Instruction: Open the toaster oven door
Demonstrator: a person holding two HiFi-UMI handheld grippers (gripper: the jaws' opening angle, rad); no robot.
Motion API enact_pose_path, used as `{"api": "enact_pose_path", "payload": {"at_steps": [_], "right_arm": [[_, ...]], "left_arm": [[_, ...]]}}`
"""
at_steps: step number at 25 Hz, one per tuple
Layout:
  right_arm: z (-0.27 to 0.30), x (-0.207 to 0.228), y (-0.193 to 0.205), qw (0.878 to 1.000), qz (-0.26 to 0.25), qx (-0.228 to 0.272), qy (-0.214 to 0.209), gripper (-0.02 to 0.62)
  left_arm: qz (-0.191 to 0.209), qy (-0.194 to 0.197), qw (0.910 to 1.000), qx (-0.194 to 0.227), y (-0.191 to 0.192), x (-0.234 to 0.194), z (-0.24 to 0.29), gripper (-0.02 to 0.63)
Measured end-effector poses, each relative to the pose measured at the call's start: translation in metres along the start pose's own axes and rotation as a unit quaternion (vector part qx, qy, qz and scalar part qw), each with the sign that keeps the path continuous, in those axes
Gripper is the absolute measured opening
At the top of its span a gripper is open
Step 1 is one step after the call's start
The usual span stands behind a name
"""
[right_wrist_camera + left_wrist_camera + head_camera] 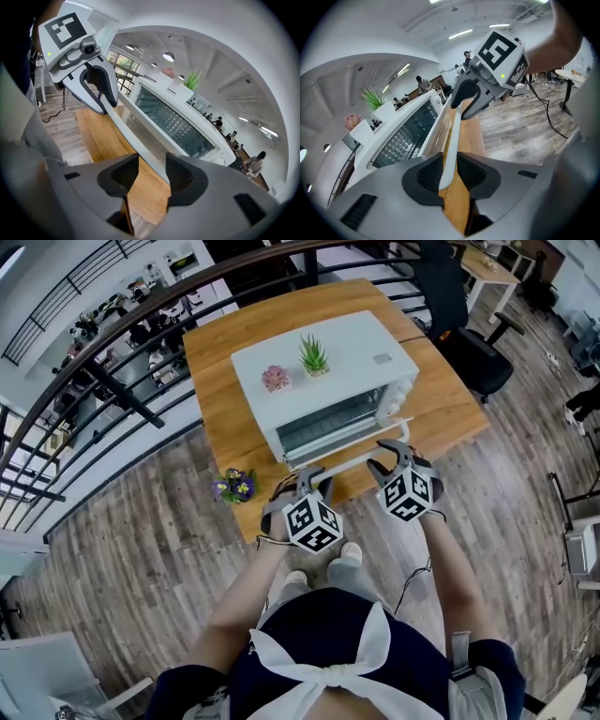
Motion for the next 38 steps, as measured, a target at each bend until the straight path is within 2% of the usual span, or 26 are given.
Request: {"api": "enact_pose_path", "payload": {"at_steps": [17,27,32,37,38], "right_arm": [[-0.007,-0.019,0.013,0.999,0.008,-0.033,-0.001,0.187],[-0.011,-0.027,0.020,0.998,0.041,-0.047,0.004,0.207],[-0.017,-0.029,0.018,0.998,0.054,-0.041,0.006,0.201],[-0.023,-0.029,0.011,0.998,0.043,-0.025,0.024,0.192],[-0.024,-0.027,0.008,0.998,0.043,-0.019,0.031,0.171]], "left_arm": [[0.031,0.023,0.9992,-0.007,0.006,0.026,-0.001,0.095],[0.039,0.018,0.9991,-0.004,0.011,0.038,0.001,0.094],[0.042,0.015,0.9990,-0.002,0.011,0.039,0.001,0.094],[0.043,0.014,0.9990,-0.002,0.013,0.041,0.003,0.094],[0.043,0.013,0.9990,-0.002,0.014,0.042,0.004,0.094]]}}
Point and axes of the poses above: the fingertips, and each gripper's own axes: z forward along the fingers, x to its right, y out of its underside, the point moved 8 cm from there along -z, backward along the fingers, and after that the axes turned 7 degrees about x, right-handed, at the moved point
